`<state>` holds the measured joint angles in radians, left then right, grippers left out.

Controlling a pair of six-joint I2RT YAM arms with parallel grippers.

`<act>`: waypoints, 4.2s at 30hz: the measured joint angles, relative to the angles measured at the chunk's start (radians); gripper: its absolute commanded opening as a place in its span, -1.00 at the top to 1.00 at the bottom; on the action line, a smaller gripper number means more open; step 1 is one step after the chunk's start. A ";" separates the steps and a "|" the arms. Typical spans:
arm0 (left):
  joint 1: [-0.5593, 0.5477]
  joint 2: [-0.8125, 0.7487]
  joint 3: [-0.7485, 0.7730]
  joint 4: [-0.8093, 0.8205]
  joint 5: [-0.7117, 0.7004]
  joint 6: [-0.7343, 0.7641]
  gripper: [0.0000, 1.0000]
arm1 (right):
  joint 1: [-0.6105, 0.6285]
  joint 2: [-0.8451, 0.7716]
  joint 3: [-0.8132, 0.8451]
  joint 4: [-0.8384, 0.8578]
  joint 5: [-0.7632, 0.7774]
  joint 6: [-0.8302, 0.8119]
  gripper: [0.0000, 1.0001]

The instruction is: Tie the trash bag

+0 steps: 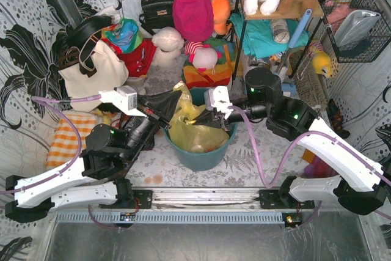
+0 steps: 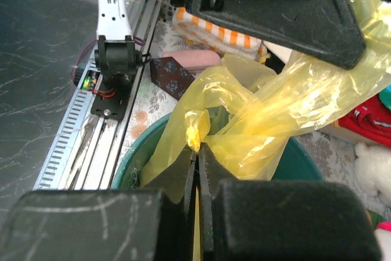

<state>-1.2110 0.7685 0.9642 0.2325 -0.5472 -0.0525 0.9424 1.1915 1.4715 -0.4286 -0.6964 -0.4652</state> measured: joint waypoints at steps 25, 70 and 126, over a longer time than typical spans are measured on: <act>0.000 0.000 0.000 -0.009 -0.003 -0.003 1.00 | 0.056 0.136 0.361 -0.270 0.192 0.477 1.00; 0.001 0.003 -0.033 -0.007 0.016 -0.036 1.00 | 0.056 0.247 0.298 -0.291 0.657 0.687 1.00; 0.001 -0.017 -0.058 -0.074 0.090 -0.114 1.00 | 0.267 0.212 -0.586 1.394 1.276 0.915 1.00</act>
<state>-1.2098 0.7517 0.9066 0.1581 -0.4576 -0.1665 1.2091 1.4033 0.8852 0.9649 0.5793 0.4496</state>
